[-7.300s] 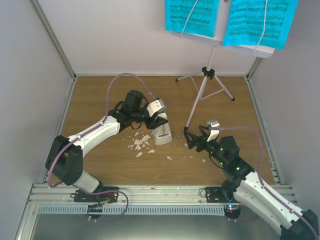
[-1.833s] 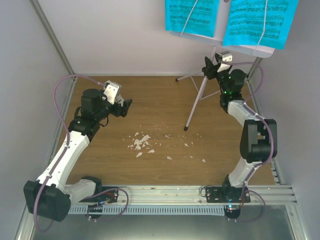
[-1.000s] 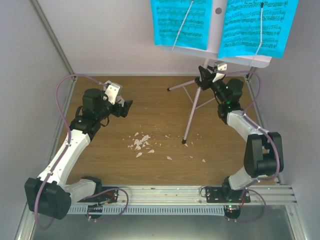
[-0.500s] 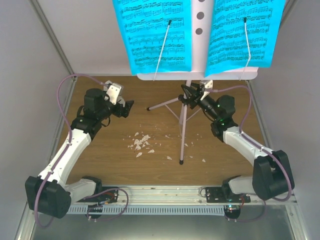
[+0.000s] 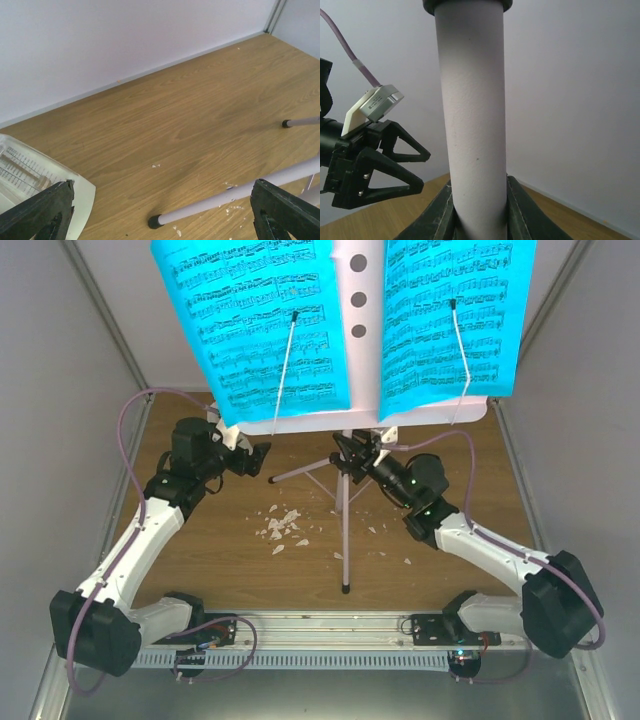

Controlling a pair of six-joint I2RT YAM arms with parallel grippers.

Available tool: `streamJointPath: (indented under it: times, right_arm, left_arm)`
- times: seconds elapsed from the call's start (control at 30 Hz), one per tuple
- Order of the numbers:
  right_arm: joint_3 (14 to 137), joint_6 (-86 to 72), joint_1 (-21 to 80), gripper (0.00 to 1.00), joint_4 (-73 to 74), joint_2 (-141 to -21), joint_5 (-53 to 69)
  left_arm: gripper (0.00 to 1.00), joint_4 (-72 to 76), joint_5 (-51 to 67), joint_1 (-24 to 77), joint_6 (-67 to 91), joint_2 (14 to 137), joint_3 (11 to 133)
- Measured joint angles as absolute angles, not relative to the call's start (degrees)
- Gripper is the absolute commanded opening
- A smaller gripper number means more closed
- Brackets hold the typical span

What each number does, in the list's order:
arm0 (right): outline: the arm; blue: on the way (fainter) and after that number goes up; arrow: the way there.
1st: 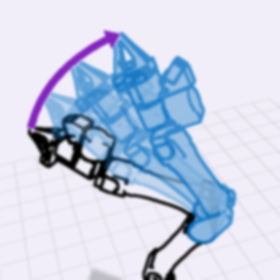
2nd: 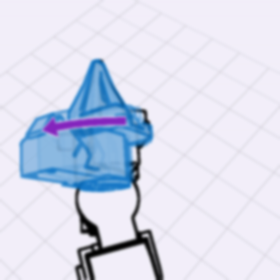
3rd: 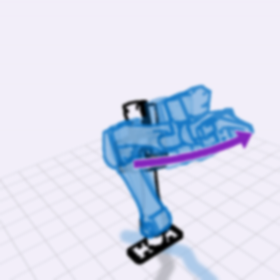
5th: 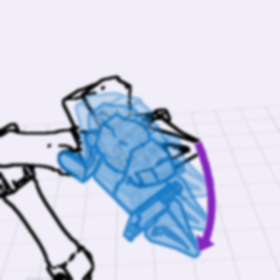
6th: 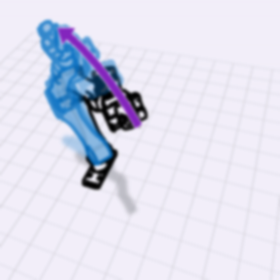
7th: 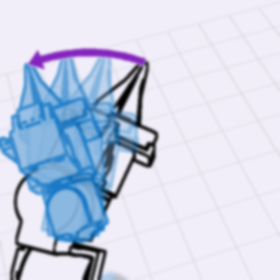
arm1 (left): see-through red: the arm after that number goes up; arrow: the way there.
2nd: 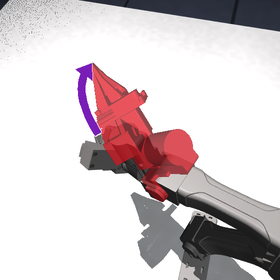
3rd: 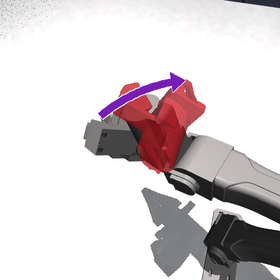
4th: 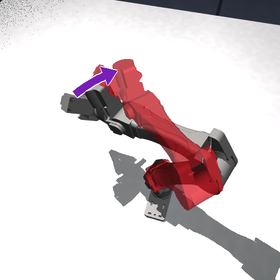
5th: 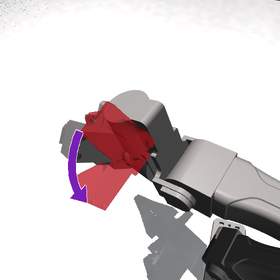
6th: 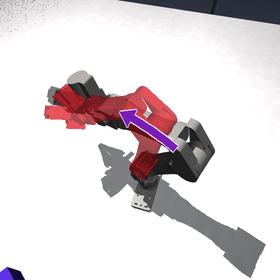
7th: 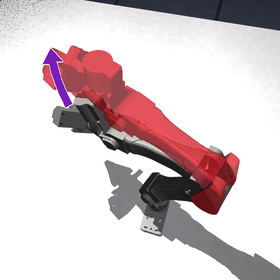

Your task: Pack up the instrument practice props

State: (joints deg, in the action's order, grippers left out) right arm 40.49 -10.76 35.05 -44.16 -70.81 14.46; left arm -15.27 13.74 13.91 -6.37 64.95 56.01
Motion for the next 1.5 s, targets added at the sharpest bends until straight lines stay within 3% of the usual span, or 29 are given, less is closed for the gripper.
streamJointPath:
  times: [0.6,0.7,0.8,0.87,1.1,1.17,1.5]
  right_arm:
    - [40.7,-8.7,51.5,0.02,-43.2,-70.9,-10.8]
    - [40.7,-8.7,52.1,0.22,-43.0,-70.7,-12.1]
    - [40.7,-9.9,52.2,0.51,-41.9,-70.0,-12.6]
    - [40.6,-13.6,52.6,0.65,-40.6,-69.3,-14.0]
    - [38.9,-16.8,52.7,0.96,-37.5,-64.2,-15.7]
    - [37.7,-16.4,52.8,0.99,-36.4,-61.5,-16.2]
    - [27.8,-18.6,51.5,1.00,-26.3,-43.9,-21.9]
  left_arm:
    - [0.96,-15.2,12.7,15.5,-6.0,65.0,56.0]
    - [0.96,-15.3,12.6,15.8,-6.0,65.1,56.0]
    - [0.96,-15.2,12.4,15.8,-6.0,65.2,56.0]
    - [0.96,-15.3,12.3,15.8,-6.0,65.4,56.0]
    - [0.97,-15.2,11.8,16.0,-5.6,65.5,55.9]
    - [0.99,-15.1,11.4,16.1,-5.3,65.5,55.7]
    - [0.99,-14.0,8.9,12.9,-0.3,64.8,54.6]
